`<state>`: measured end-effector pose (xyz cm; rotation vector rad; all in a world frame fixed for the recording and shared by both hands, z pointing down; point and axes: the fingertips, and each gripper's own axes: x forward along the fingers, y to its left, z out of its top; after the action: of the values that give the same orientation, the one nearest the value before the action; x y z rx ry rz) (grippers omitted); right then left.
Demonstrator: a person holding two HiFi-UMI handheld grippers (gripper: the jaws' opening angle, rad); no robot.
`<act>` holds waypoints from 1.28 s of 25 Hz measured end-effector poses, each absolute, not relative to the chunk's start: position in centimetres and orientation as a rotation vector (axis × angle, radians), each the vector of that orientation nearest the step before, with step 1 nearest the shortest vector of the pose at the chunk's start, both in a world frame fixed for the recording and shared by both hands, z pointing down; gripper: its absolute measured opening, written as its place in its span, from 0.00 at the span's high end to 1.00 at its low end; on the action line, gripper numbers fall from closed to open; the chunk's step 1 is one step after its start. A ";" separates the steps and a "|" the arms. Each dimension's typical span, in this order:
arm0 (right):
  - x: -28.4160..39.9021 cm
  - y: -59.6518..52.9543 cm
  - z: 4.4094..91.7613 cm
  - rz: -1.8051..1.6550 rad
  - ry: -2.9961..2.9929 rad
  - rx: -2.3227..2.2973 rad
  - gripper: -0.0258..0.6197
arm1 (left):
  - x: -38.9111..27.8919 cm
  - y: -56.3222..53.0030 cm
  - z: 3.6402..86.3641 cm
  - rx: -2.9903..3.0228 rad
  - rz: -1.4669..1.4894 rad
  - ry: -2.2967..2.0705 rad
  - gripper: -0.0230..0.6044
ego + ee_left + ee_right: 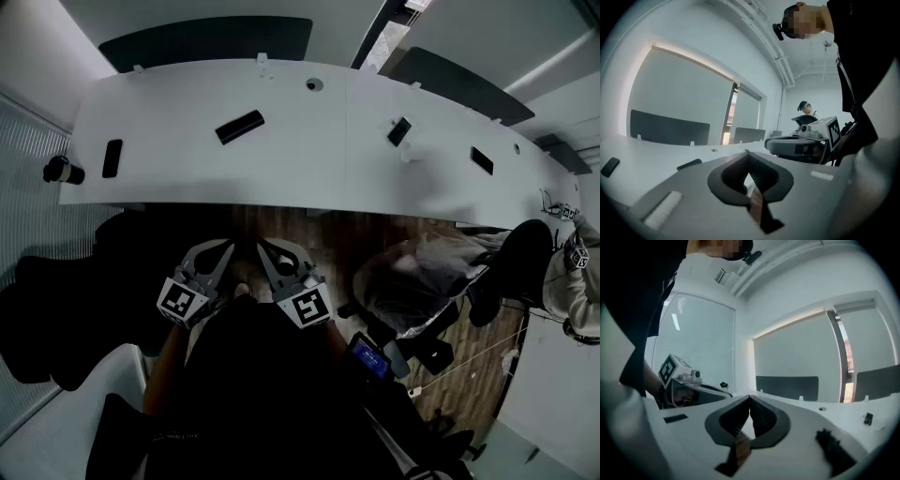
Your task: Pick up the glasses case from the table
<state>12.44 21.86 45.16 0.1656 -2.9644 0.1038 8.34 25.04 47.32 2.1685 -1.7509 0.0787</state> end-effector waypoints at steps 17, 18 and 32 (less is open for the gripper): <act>11.5 13.2 45.4 -0.081 -2.942 0.025 0.95 | 6.2 15.6 52.1 2.067 0.130 -1.857 0.95; 11.2 12.9 45.3 -0.088 -2.942 0.033 0.95 | 5.6 15.1 52.5 2.061 0.148 -1.857 0.95; 3.9 7.5 45.7 -0.072 -2.924 0.199 0.95 | -2.9 7.1 54.6 2.166 0.164 -1.708 0.95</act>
<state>3.91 7.55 45.69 0.1992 -2.9241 -0.0721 -2.85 7.11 54.59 2.1662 -1.7076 0.1638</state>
